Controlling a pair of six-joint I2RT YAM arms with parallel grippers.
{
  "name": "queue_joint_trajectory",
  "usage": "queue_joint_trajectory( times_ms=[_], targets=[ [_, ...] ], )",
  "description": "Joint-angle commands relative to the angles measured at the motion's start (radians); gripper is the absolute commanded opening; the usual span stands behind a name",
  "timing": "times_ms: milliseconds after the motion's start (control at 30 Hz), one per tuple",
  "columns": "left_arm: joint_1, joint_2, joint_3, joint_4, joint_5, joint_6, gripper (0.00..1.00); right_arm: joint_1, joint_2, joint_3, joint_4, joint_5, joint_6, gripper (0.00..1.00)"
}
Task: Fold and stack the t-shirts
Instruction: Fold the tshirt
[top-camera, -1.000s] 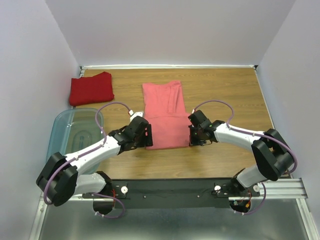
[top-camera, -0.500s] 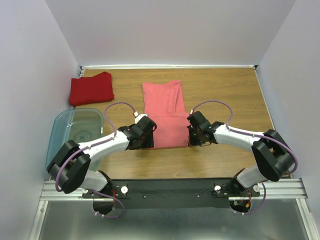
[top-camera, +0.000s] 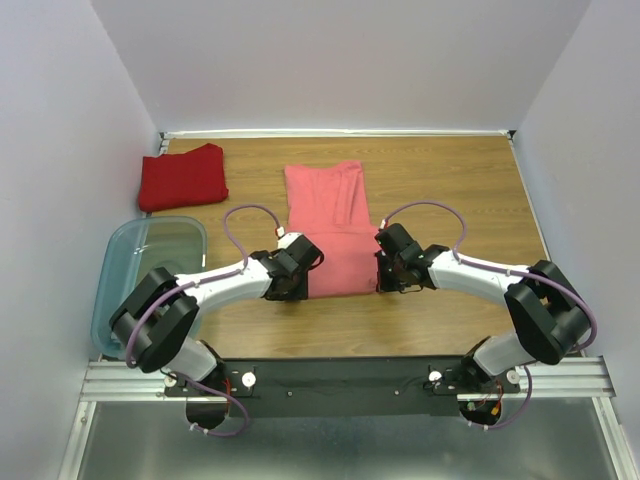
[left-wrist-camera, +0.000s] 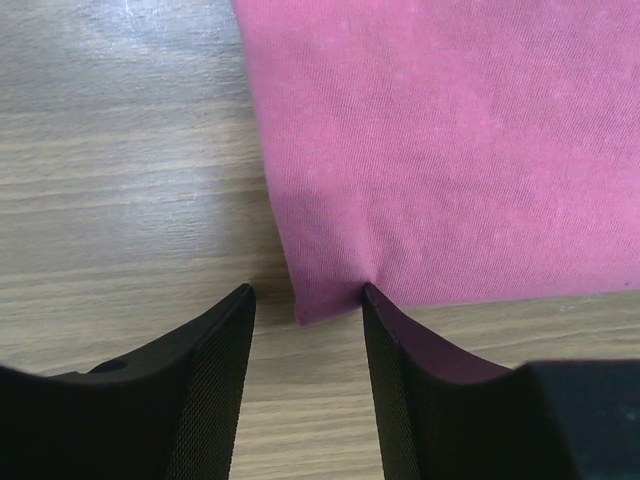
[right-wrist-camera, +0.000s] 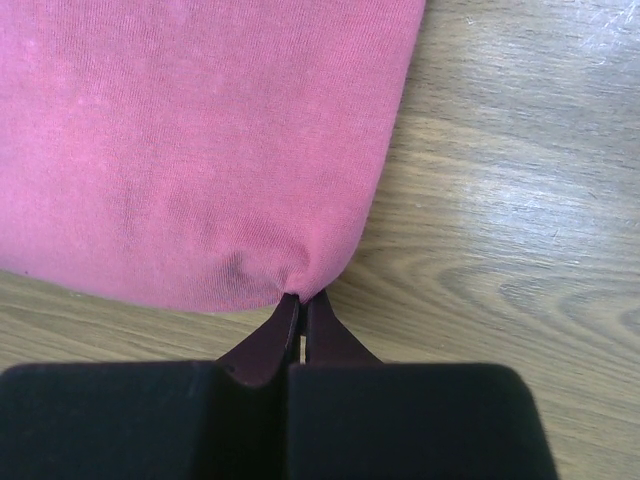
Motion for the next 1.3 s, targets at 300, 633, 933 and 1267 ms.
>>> queue_joint_trajectory(
  times_ms=[300, 633, 933, 1267],
  targets=[
    [-0.036, 0.070, 0.002, -0.018, -0.025, -0.035, 0.07, 0.011, 0.018, -0.069, -0.059, 0.007, -0.023, 0.00],
    [-0.272, -0.106, 0.002, -0.202, 0.028, -0.174, 0.00, 0.228, -0.204, -0.098, -0.342, -0.131, 0.139, 0.00],
    [-0.535, -0.304, -0.042, -0.305, 0.105, -0.449, 0.00, 0.490, -0.439, -0.048, -0.594, -0.079, 0.413, 0.01],
    [-0.300, -0.421, 0.087, -0.241, 0.028, -0.241, 0.00, 0.406, -0.358, 0.336, -0.841, 0.282, 0.281, 0.00]
  ],
)
